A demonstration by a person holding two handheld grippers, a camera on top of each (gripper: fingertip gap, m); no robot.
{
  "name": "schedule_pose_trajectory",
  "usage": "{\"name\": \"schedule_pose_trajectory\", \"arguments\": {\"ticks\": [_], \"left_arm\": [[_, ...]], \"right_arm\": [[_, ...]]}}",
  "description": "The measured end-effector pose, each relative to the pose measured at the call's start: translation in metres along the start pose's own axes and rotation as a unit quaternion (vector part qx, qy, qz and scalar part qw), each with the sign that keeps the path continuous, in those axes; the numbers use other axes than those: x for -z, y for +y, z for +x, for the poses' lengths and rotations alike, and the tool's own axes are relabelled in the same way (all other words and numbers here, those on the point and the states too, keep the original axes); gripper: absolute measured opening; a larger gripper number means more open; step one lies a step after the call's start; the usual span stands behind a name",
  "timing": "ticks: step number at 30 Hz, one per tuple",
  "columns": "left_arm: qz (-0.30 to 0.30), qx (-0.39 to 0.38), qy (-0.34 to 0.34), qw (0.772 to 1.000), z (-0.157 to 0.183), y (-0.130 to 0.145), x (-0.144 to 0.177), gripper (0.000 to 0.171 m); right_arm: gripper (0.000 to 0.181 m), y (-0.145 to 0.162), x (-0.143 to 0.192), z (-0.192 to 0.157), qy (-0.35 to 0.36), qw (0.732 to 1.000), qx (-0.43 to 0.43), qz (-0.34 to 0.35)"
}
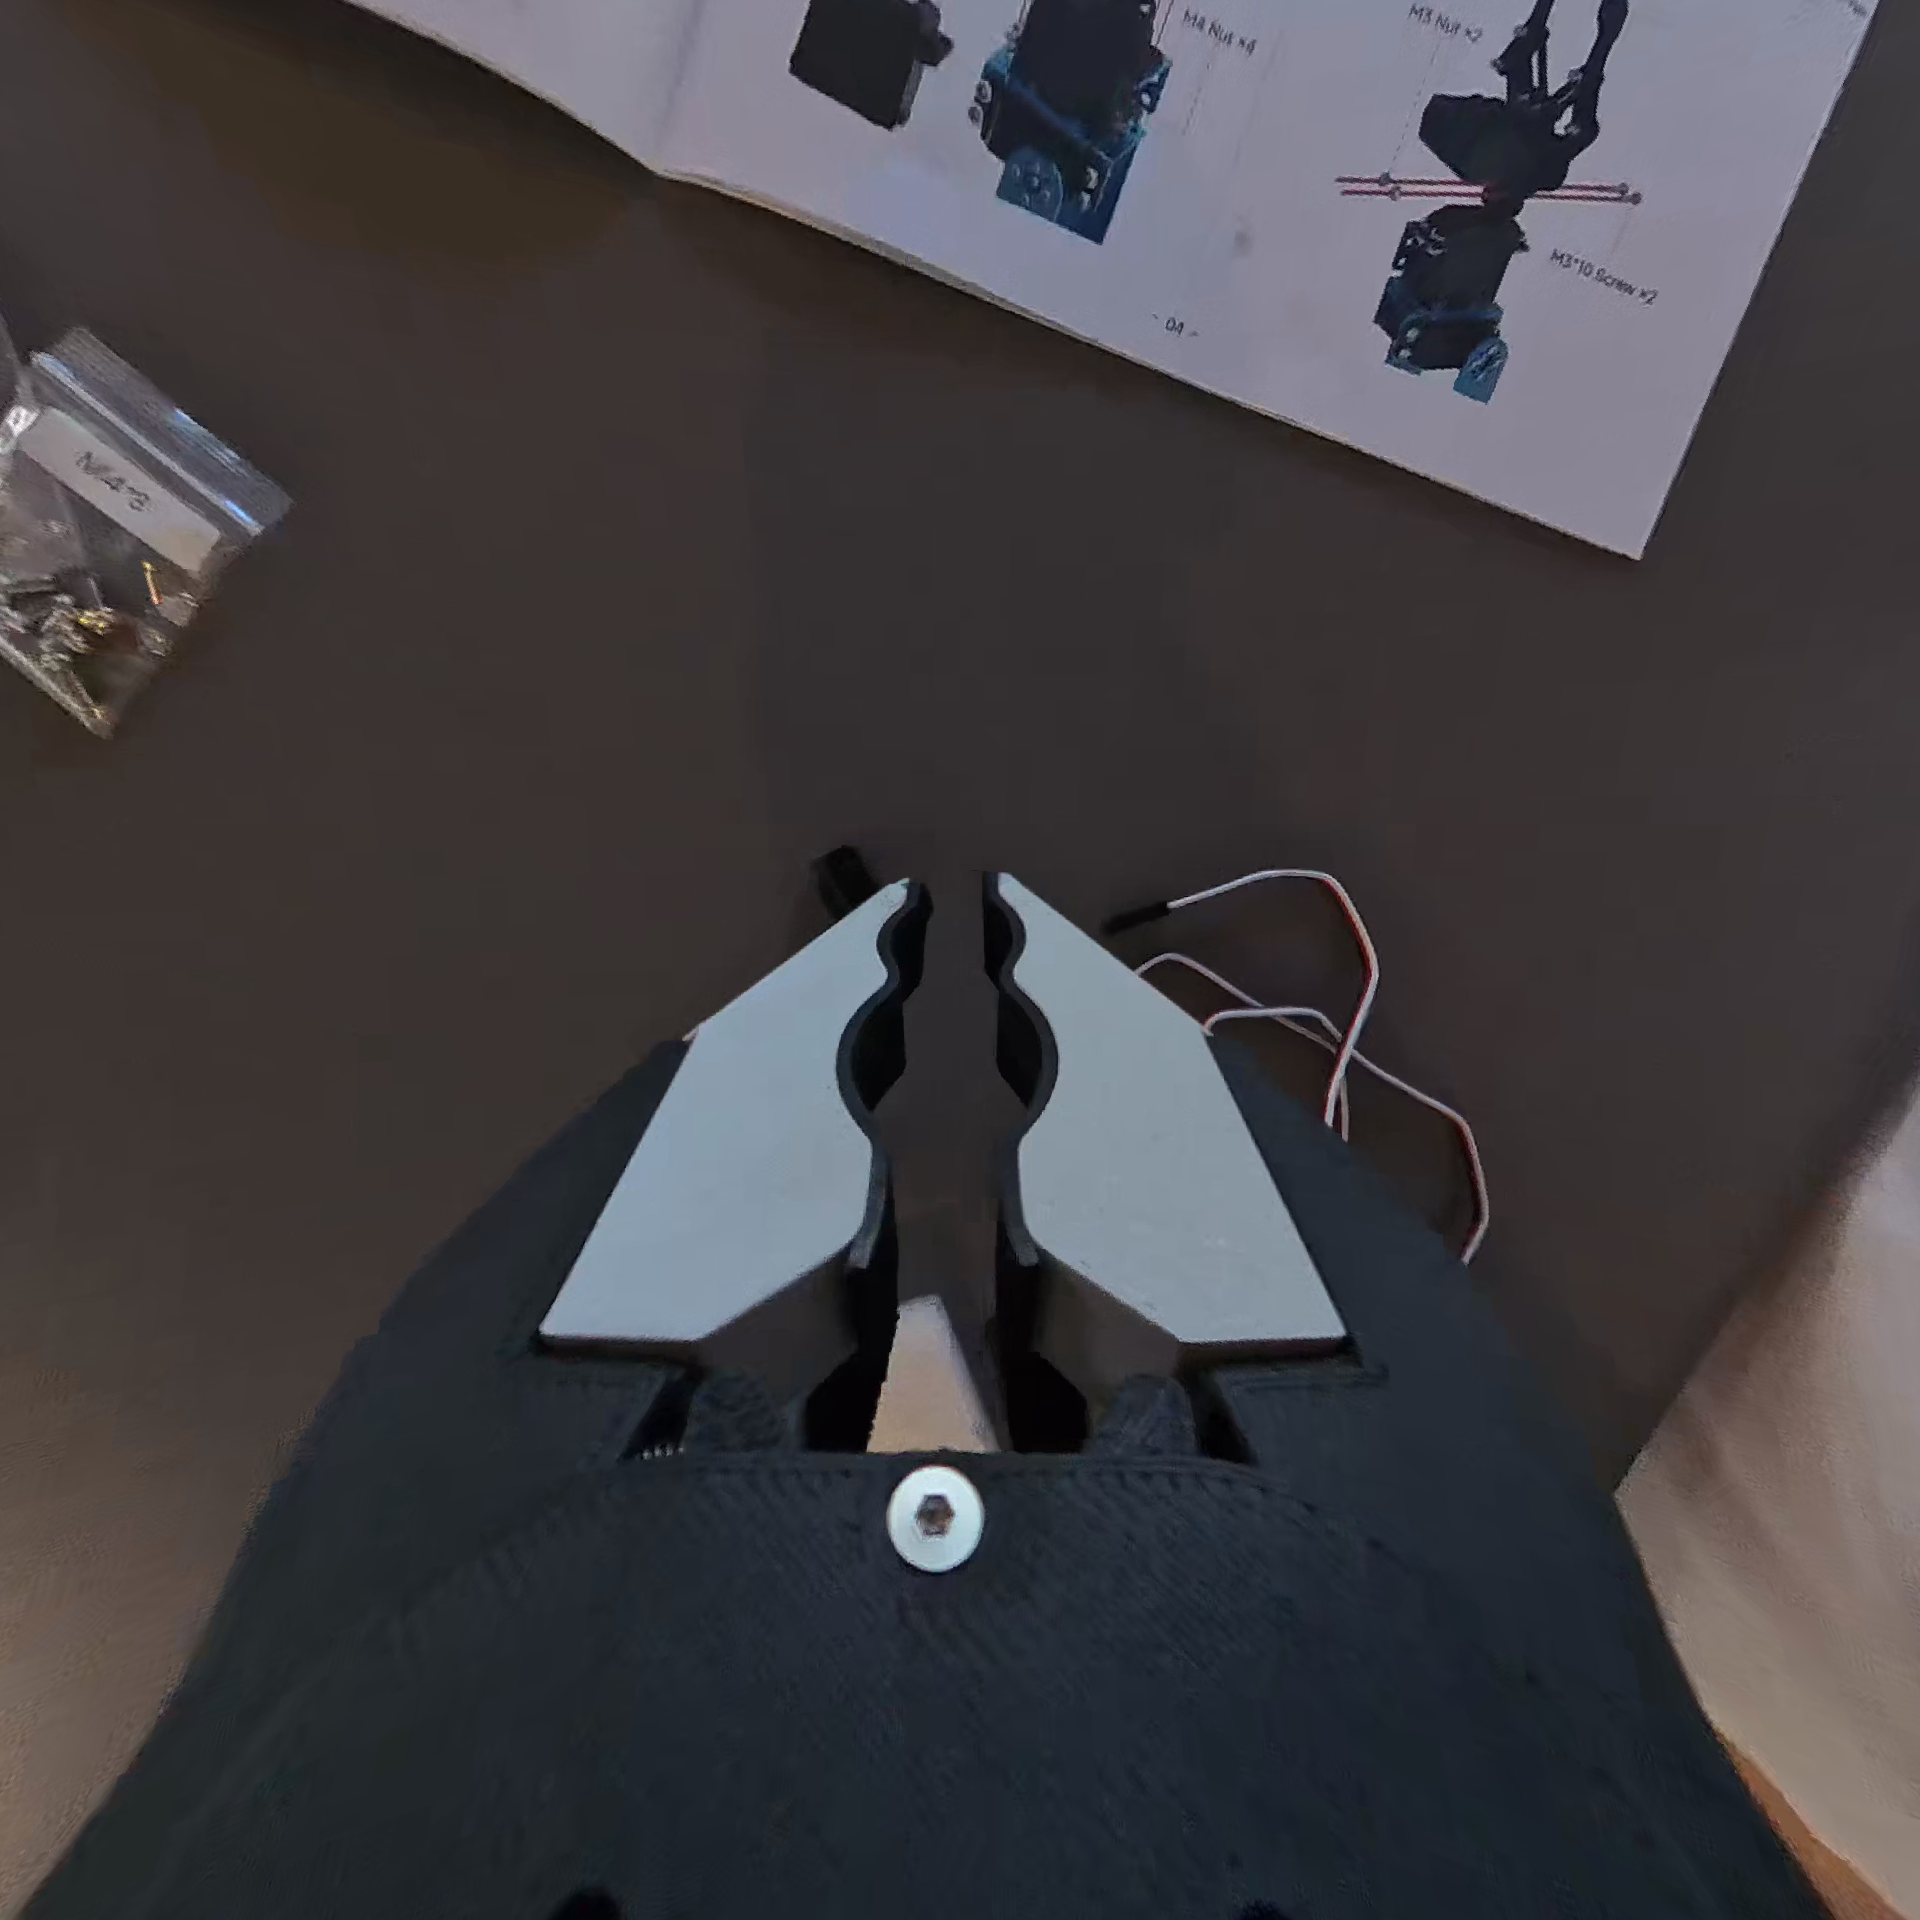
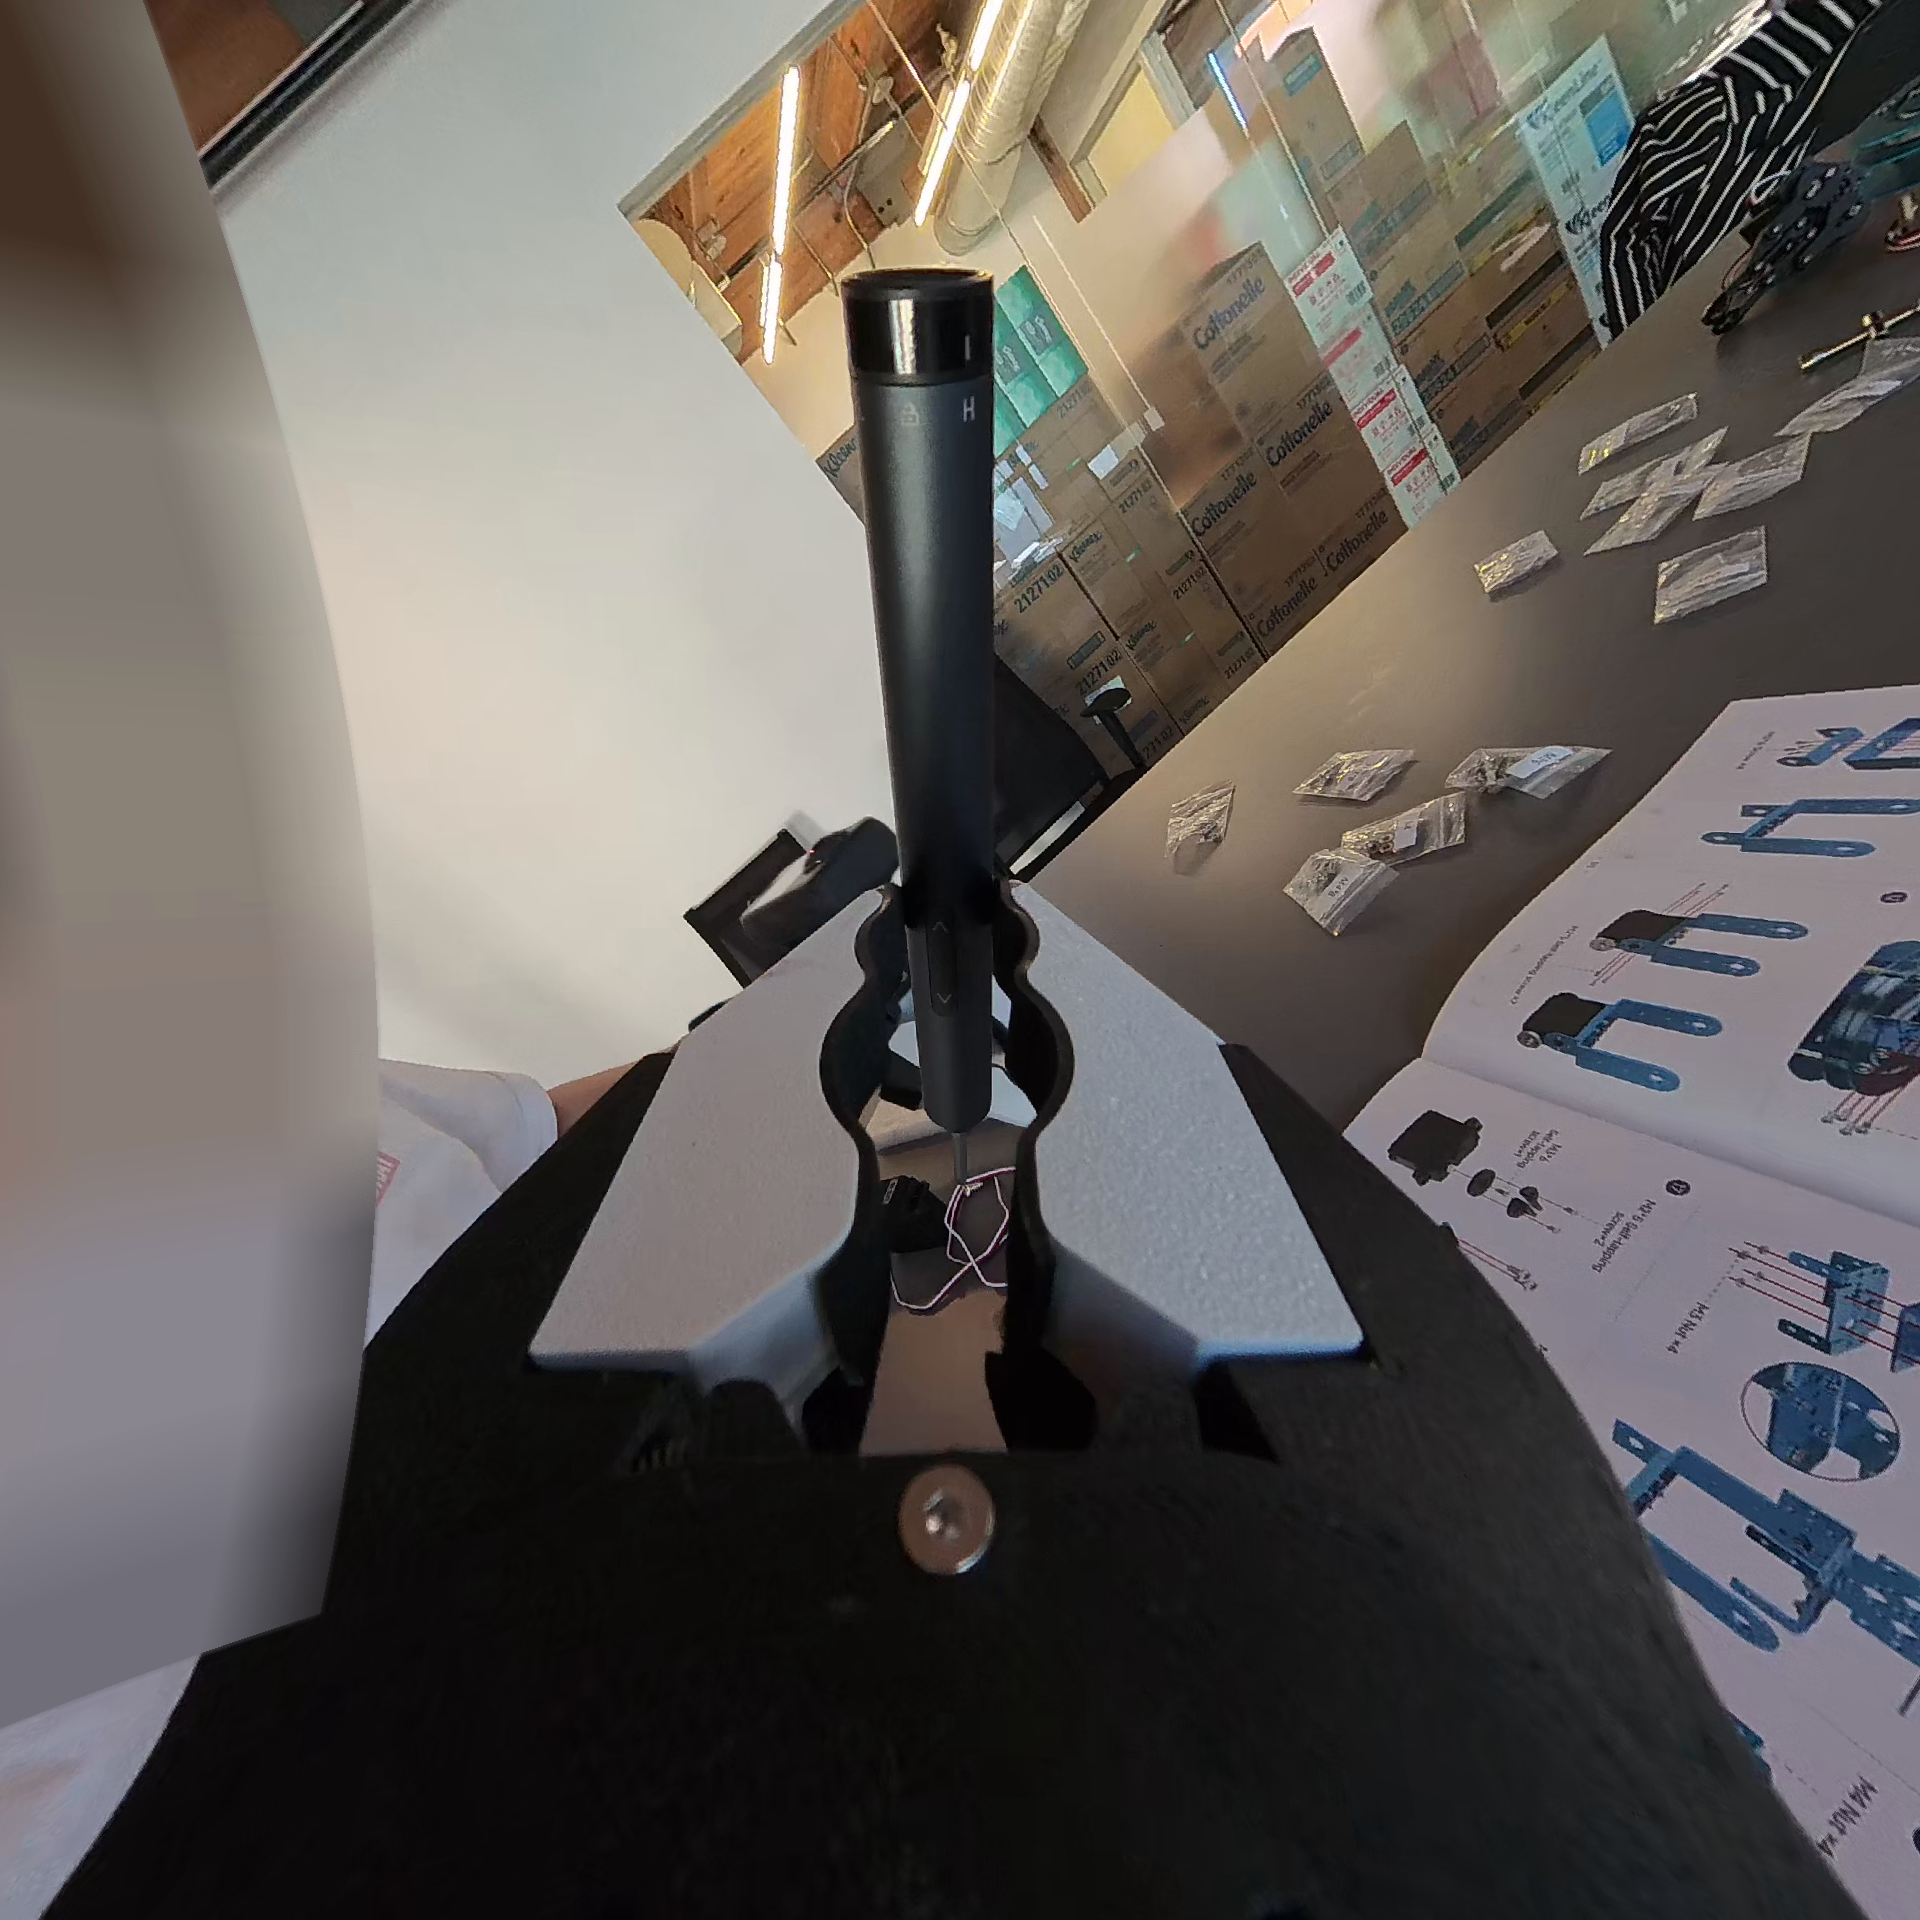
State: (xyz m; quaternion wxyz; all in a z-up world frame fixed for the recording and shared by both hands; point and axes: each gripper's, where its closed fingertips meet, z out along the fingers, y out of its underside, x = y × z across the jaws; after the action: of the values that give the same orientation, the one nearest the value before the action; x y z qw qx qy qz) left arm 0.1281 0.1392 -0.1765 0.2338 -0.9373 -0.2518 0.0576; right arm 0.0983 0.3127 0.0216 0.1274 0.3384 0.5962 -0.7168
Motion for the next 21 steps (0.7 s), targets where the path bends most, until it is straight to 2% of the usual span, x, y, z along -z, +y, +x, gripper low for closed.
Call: {"name": "schedule_pose_trajectory", "arguments": {"ticks": [6,16,21], "left_arm": [[0.006,0.009,-0.027,1.0,-0.01,0.002,-0.006,0.015],[0.015,0.021,-0.024,0.999,-0.018,0.005,-0.011,0.018],[0.022,0.037,-0.016,0.999,-0.022,0.007,-0.01,0.01]], "right_arm": [[0.015,0.0,0.006,0.001,0.004,1.0,-0.002,0.003],[0.015,0.0,0.009,0.001,0.003,1.0,-0.001,0.004],[0.015,-0.002,0.009,0.002,0.003,1.0,0.0,0.004]]}}
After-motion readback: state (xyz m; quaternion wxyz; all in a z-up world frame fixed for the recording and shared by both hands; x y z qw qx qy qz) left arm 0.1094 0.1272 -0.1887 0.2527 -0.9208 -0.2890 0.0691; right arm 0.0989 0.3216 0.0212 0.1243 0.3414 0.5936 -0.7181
